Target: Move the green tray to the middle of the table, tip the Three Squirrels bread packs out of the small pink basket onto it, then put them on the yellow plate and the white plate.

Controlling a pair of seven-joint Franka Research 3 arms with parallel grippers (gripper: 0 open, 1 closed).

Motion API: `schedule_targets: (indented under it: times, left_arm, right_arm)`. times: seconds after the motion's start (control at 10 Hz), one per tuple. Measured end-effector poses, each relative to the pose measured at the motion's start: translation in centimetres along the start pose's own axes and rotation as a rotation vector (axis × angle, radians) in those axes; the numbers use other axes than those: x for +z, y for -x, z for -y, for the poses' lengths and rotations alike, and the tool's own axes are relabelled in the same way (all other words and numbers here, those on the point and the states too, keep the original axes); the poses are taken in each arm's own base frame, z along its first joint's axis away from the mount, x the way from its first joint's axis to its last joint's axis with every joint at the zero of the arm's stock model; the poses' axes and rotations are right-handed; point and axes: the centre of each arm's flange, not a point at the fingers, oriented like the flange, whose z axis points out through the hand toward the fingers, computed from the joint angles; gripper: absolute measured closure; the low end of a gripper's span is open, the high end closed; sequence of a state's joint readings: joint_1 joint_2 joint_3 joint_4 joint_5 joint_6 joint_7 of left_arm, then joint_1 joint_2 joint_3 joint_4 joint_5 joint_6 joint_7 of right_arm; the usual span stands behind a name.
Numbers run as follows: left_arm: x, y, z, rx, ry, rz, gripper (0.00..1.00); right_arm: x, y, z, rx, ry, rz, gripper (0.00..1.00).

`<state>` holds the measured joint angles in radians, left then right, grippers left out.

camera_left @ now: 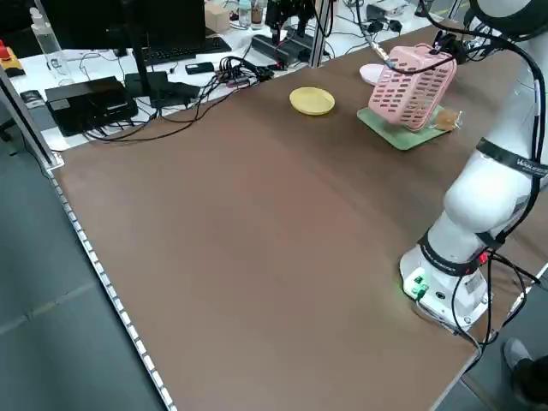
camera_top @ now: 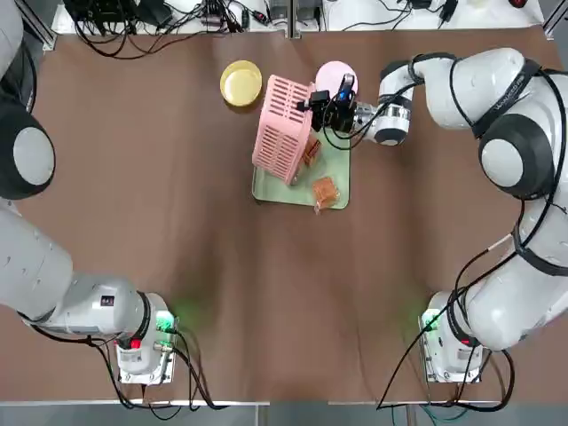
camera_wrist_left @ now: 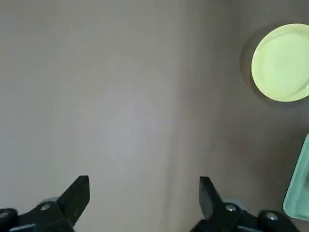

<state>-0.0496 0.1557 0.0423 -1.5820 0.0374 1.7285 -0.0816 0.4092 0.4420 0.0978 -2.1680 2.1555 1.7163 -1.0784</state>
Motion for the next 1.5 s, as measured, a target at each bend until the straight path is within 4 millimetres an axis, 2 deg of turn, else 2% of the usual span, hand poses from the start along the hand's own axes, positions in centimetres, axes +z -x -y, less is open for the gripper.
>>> schedule_targets:
  times: [0.3,0.5,0.7,1.1,1.3,1.5]
  left_arm:
    - [0.0,0.0,0.0,-0.002,0.0,0.0,0.0]
    - [0.0,0.0,0.0,-0.002,0.0,0.0,0.0]
    - [0.0,0.0,0.0,-0.002,0.0,0.0,0.0]
    - [-0.1,0.0,0.1,-0.004,0.0,-0.001,0.0]
    - [-0.1,-0.1,0.3,-0.008,0.0,-0.002,0.0]
    - [-0.1,-0.1,0.4,-0.01,0.0,-0.002,0.0]
  right_arm:
    - [-2.0,-0.1,0.8,-0.02,0.007,-0.007,0.93]
    - [-3.8,0.5,1.7,-0.028,0.029,-0.003,0.93]
    - [-4.8,1.3,2.0,-0.038,0.046,0.006,0.93]
    - [-3.1,2.7,2.8,-0.055,-0.046,0.074,0.93]
    - [-2.6,2.8,3.5,-0.1,-0.094,0.094,0.93]
    - [-2.1,2.8,3.3,-0.126,-0.13,0.107,0.93]
